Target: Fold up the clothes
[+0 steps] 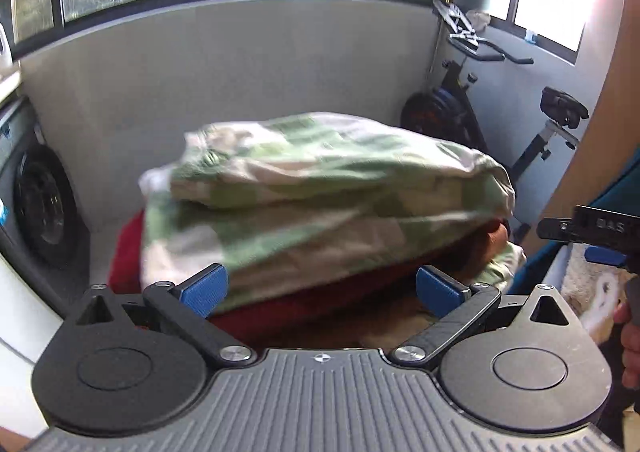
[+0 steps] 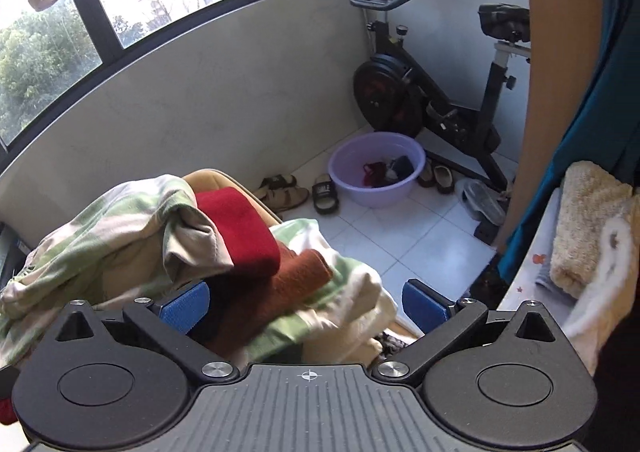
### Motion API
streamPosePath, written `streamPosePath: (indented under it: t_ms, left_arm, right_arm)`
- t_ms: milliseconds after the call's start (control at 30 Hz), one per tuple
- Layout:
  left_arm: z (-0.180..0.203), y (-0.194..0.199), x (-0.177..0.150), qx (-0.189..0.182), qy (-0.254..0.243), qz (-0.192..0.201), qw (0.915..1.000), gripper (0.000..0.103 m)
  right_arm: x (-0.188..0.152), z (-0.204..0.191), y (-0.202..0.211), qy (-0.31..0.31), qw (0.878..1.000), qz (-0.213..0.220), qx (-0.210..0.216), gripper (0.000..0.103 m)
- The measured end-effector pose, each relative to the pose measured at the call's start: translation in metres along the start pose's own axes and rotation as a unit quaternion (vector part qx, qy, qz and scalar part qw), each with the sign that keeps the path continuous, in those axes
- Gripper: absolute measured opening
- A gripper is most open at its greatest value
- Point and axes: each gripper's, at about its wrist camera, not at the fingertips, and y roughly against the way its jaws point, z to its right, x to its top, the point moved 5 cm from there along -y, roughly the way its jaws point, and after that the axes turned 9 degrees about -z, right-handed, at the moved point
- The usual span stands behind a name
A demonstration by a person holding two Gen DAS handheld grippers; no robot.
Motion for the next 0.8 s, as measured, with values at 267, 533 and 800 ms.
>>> streamPosePath:
  t_ms: [267, 533, 800]
  left_arm:
    - [0.037, 0.003, -0.020, -0.006, 0.000, -0.037, 0.9993, 0.102]
    - [0.064, 0.043, -0.065, 0.045, 0.076, -0.048, 0.9949, 0.102]
    - [0.141, 0.070, -0.145, 0.076, 0.121, -0.067, 0.9875, 0.102]
  right_arm:
    - [-0.016, -0.017, 0.050, 0.103, 0.995, -0.007, -0.018, 0.102]
    - [-0.033, 0.022, 0.087, 0.124, 0.992, -0.013, 0.018, 0.102]
    - [-0.059, 0.086, 0.136, 0.149, 0.988, -0.012, 0.043, 0.102]
